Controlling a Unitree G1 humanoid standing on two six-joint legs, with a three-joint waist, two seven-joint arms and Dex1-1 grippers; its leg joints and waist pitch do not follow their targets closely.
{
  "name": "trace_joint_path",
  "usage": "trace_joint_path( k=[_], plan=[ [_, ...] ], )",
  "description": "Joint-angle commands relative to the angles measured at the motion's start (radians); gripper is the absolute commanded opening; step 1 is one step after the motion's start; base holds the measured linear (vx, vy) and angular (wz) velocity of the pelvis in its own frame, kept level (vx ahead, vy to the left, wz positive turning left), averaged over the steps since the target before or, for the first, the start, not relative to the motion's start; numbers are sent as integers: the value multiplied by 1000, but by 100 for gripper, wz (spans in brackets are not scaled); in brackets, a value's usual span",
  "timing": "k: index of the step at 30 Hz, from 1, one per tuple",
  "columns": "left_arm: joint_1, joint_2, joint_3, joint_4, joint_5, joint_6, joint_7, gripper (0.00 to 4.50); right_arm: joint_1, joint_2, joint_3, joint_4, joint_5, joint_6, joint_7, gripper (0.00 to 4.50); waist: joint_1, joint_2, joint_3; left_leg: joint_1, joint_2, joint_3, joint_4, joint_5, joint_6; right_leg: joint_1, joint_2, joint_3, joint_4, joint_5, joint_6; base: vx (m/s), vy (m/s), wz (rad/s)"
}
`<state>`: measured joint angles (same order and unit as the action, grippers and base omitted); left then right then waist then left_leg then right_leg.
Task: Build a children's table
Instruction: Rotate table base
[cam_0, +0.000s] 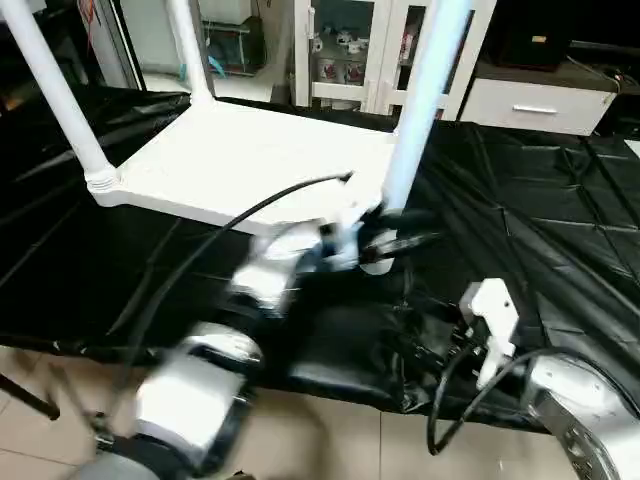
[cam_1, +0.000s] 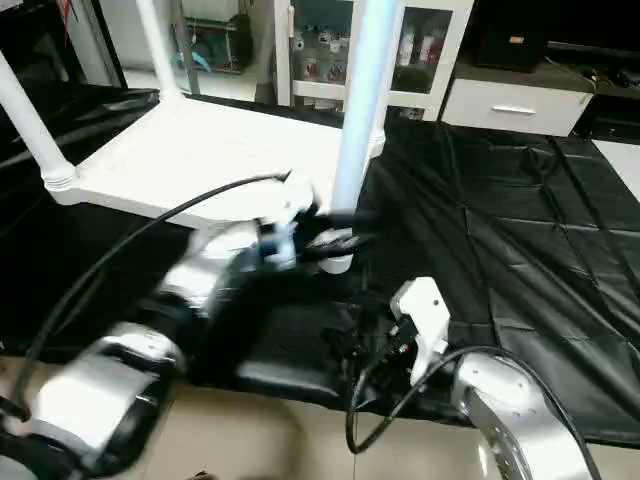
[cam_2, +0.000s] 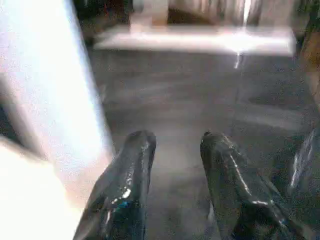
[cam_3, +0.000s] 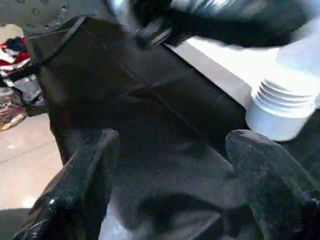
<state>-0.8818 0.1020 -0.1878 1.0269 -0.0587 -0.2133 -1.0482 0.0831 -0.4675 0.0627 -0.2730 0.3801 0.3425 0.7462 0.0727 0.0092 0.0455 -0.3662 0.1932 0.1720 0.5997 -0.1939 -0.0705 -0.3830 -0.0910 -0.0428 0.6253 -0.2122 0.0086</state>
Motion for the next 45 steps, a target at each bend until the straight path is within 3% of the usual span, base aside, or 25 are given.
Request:
trace_joint_path(
  k=[1, 3, 4, 5, 10, 18, 21, 25, 31, 33, 34, 37, 38, 42, 43, 45],
  plan=[
    [-9, 39, -49, 10, 61, 9, -40, 221, 4, -7, -12, -20, 1, -2, 0, 368, 3, -11, -58, 8, 32, -11, -74, -177, 66, 47, -47, 34, -82, -68, -213, 0, 0, 0],
    [-7, 70, -71, 4, 80, 27, -73, 221, 8, -8, -8, -18, 0, -5, 1, 368, 5, -7, -59, 10, 34, -11, -75, -175, 61, 45, -48, 34, -77, -46, -226, 0, 0, 0],
    [-9, 91, -96, 6, 108, 15, -91, 248, 9, -8, -5, -18, -2, -6, 1, 368, 8, -6, -59, 11, 34, -11, -75, -172, 61, 44, -49, 34, -76, -27, -236, 0, 0, 0],
    [-11, 104, -112, 12, 130, 0, -98, 248, 9, -8, -2, -18, -3, -6, 1, 368, 11, -5, -60, 10, 35, -10, -74, -167, 61, 45, -50, 34, -73, -5, -242, 0, 0, 0],
    [-91, 100, -128, 122, 225, -91, 130, 273, 1, -6, 0, -25, 0, 4, -3, 368, 17, -8, -65, 9, 34, -11, -69, -136, 74, 50, -52, 33, -67, 77, -246, 0, 0, 0],
    [-191, 78, -133, 207, 273, -81, 280, 273, 28, -31, -14, -55, 9, 20, 5, 368, 14, -15, -61, 4, 30, -9, -67, -121, 82, 53, -53, 33, -71, 38, -233, 0, 0, 0],
    [-219, 74, -142, 241, 297, -70, 287, 273, 44, -42, -23, -72, 14, 27, 6, 368, 10, -11, -61, 6, 29, -9, -66, -125, 83, 51, -50, 33, -74, 35, -230, 0, 0, 0],
    [-253, 70, -158, 289, 323, -36, 263, 273, 89, -64, -42, -121, 22, 45, 0, 368, 8, 3, -61, 10, 32, -11, -68, -148, 70, 50, -50, 34, -77, 35, -234, 0, 0, 0],
    [-282, 71, -154, 309, 342, -25, 289, 273, 155, -85, -74, -194, 42, 73, -16, 368, 4, 0, -58, 8, 32, -12, -71, -173, 69, 51, -51, 33, -81, 11, -240, 0, 0, 0],
    [-288, 70, -147, 314, 344, -25, 291, 273, 175, -88, -82, -220, 50, 85, -22, 368, 3, 0, -53, 9, 33, -11, -71, -185, 70, 50, -50, 35, -85, -3, -234, 0, 0, 0],
    [-293, 67, -141, 319, 344, -25, 295, 273, 196, -91, -89, -247, 58, 99, -29, 368, 1, 3, -42, 5, 31, -11, -74, -187, 75, 45, -49, 35, -88, -8, -228, 0, 0, 0],
    [-297, 62, -140, 321, 345, -27, 281, 273, 219, -93, -94, -273, 65, 111, -35, 368, -7, 2, -34, 5, 30, -12, -79, -217, 74, 43, -48, 34, -94, -64, -212, 0, 0, 0],
    [-297, 61, -144, 323, 349, -28, 270, 273, 226, -94, -89, -282, 68, 120, -37, 368, -13, 8, -24, 4, 31, -13, -82, -230, 70, 37, -49, 34, -98, -95, -211, 0, 0, 0],
    [-297, 61, -150, 327, 362, -25, 259, 273, 252, -99, -89, -316, 75, 138, -44, 368, -27, 6, -18, 0, 28, -15, -82, -225, 73, 40, -47, 34, -99, -95, -211, 0, 0, 0],
    [-296, 61, -152, 328, 368, -26, 261, 273, 270, -99, -93, -336, 79, 144, -50, 368, -30, 7, -4, -2, 28, -14, -84, -222, 77, 32, -47, 35, -101, -93, -210, 0, 0, 0],
    [-293, 61, -151, 332, 374, -23, 282, 273, 285, -67, -124, -368, 81, 142, -103, 368, -38, -1, 3, -5, 27, -13, -84, -197, 93, 33, -46, 35, -100, -68, -204, 0, 0, 0]
  ],
)
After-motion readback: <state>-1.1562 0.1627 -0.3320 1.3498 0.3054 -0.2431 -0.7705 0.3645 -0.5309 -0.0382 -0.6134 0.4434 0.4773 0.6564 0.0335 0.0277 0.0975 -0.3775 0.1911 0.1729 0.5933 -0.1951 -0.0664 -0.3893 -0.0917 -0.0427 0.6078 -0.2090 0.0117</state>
